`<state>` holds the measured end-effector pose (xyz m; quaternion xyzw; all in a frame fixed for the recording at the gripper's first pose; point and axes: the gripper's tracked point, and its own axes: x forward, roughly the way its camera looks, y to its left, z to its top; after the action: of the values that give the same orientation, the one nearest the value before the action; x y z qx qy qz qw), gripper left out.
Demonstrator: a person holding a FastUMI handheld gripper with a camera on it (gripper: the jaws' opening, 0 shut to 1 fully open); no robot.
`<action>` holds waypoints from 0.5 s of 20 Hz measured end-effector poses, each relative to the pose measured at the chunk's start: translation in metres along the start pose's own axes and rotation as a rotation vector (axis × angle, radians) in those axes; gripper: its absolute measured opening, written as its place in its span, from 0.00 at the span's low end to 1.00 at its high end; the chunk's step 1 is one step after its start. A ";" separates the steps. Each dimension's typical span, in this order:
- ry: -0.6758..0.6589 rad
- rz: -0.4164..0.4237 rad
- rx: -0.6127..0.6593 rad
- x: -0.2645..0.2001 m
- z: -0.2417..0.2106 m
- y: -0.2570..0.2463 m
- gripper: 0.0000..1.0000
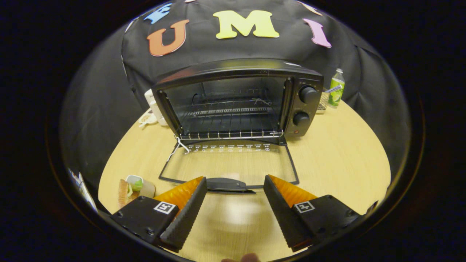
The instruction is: Open the toaster oven, put the food inside, and close the toaster oven door.
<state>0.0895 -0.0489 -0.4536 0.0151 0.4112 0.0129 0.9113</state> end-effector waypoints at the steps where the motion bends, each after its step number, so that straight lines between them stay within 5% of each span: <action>1: 0.010 0.023 0.000 -0.005 -0.002 0.004 1.00; 10: 0.235 0.390 0.228 -0.067 0.006 0.053 1.00</action>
<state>0.0486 0.0019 -0.3973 0.1954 0.5023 0.1436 0.8300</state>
